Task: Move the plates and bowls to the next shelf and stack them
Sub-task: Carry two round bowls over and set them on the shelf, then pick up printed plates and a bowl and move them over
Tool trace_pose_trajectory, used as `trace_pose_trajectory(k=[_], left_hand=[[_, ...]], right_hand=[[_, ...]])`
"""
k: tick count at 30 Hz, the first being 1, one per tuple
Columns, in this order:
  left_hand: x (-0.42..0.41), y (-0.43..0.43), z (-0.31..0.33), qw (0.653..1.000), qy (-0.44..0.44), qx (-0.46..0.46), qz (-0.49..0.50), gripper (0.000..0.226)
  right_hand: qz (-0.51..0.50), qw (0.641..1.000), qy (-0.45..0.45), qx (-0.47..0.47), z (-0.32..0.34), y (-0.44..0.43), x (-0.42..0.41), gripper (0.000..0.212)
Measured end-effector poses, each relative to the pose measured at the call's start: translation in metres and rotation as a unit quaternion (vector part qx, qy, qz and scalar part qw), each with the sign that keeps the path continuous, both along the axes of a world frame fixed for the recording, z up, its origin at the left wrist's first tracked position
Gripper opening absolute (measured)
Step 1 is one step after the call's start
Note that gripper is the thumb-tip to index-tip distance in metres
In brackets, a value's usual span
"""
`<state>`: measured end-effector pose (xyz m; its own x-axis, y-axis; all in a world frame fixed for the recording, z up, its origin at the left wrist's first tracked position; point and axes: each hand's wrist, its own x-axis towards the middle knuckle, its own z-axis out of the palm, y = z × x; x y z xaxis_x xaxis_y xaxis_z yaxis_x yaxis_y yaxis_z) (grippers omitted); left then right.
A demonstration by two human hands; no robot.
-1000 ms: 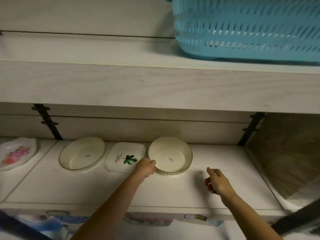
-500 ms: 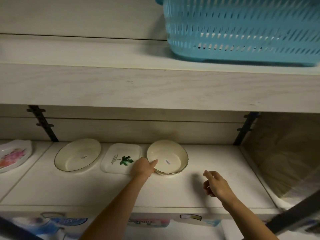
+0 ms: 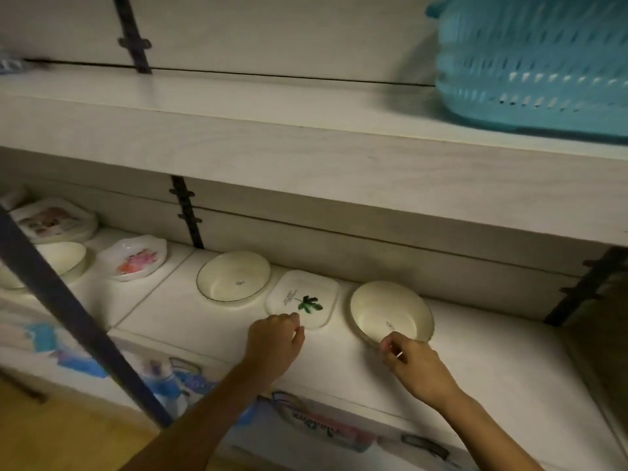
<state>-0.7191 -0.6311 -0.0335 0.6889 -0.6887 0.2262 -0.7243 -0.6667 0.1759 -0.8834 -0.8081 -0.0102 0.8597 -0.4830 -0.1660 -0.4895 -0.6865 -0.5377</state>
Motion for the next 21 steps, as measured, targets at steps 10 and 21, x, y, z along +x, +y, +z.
trace_pose_trajectory(k=[10, 21], left_hand=[[0.009, 0.146, 0.014, 0.987, 0.000, -0.002, 0.161, 0.023], [0.041, 0.319, 0.013, 0.962, -0.008, -0.037, 0.269, 0.022]], right_hand=[[0.192, 0.980, -0.021, -0.051, 0.008, 0.105, 0.090, 0.027], [0.334, 0.940, -0.020, -0.063, 0.013, 0.266, 0.175, 0.025]])
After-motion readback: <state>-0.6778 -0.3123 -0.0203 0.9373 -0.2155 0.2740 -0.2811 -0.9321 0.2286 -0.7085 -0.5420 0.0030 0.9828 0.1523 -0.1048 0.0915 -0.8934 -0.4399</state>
